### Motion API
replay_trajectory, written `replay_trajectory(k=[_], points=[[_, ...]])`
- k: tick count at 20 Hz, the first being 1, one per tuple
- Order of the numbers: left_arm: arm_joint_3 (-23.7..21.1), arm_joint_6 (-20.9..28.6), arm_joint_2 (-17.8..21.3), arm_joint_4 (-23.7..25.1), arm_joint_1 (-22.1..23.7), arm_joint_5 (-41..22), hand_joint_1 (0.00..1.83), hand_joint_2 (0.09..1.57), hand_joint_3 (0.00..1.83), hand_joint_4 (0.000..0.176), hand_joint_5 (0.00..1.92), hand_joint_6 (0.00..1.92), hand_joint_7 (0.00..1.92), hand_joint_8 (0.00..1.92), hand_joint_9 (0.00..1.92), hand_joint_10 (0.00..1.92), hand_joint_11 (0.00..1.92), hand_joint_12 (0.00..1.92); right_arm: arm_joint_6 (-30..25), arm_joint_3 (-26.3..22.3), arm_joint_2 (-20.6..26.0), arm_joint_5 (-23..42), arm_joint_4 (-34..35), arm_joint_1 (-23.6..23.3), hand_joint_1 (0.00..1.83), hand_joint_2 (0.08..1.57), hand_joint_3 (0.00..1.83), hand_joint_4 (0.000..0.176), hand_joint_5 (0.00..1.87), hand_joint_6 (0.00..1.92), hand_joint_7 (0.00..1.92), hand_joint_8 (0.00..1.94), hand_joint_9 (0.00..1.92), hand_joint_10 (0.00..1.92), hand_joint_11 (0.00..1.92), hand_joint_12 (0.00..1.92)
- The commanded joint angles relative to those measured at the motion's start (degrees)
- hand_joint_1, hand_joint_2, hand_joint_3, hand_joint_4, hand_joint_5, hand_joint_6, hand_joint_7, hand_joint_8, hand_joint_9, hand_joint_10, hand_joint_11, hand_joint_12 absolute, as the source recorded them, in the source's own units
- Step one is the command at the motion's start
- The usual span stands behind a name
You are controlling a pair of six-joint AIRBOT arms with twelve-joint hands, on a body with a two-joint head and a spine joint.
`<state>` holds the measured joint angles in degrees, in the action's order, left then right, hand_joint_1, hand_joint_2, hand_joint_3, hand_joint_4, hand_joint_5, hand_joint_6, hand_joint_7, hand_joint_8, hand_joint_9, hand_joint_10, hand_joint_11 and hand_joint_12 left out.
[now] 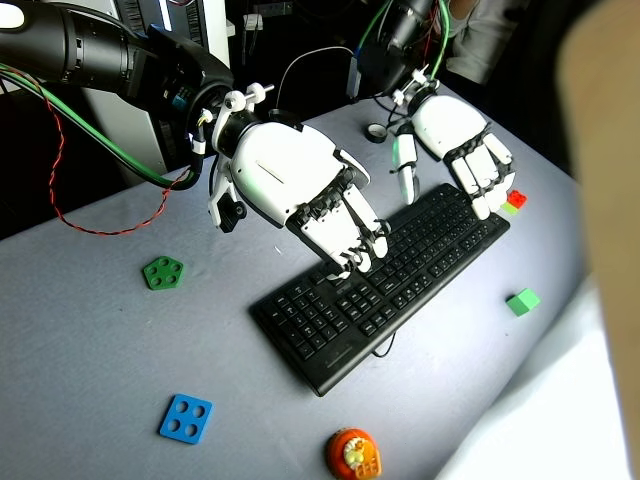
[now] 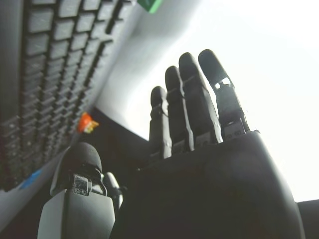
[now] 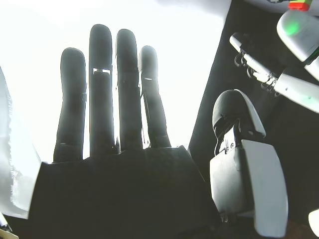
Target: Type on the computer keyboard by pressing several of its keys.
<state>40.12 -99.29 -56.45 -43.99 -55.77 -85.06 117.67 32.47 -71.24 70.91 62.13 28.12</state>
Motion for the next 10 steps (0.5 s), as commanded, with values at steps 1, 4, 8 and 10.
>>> replay_trajectory(k=[1, 4, 8, 10], points=[[-0.43, 0.18, 1.45, 2.92, 0.89, -5.44, 0.00, 1.20, 0.00, 0.038, 0.32, 0.03, 0.41, 0.01, 0.41, 0.04, 0.00, 1.05, -0.05, -0.38, 0.29, 3.27, -5.40, -0.19, 0.00, 1.22, 0.00, 0.000, 0.43, 0.44, 0.76, 0.01, 0.54, 0.73, 0.16, 1.59], [-2.09, 0.42, 4.55, 1.84, 3.23, -3.06, 0.00, 1.22, 0.01, 0.018, 0.45, 0.06, 0.53, 0.04, 0.49, 0.06, 0.00, 1.15, -0.03, -0.43, 0.29, 3.27, -5.40, -0.15, 0.02, 1.22, 0.00, 0.000, 0.56, 0.54, 0.92, 0.08, 0.60, 0.86, 0.19, 1.62], [-3.61, -0.08, 7.12, 0.26, 4.86, -2.30, 0.00, 1.28, 0.00, 0.000, 0.85, 0.23, 0.85, 0.60, 0.65, 0.92, 0.25, 1.64, 0.00, -0.43, 0.29, 3.22, -5.40, -0.12, 0.05, 1.21, 0.00, 0.000, 0.92, 0.85, 1.05, 0.86, 0.83, 1.35, 0.50, 1.86], [-3.94, 0.56, 8.56, 0.25, 4.87, -2.19, 0.02, 1.32, 0.00, 0.000, 0.95, 0.41, 0.86, 1.06, 0.69, 1.37, 0.46, 1.74, 0.02, -0.44, 0.29, 3.21, -5.41, -0.10, 0.04, 1.24, 0.01, 0.000, 0.96, 1.14, 1.12, 1.22, 0.96, 1.65, 0.69, 1.92]])
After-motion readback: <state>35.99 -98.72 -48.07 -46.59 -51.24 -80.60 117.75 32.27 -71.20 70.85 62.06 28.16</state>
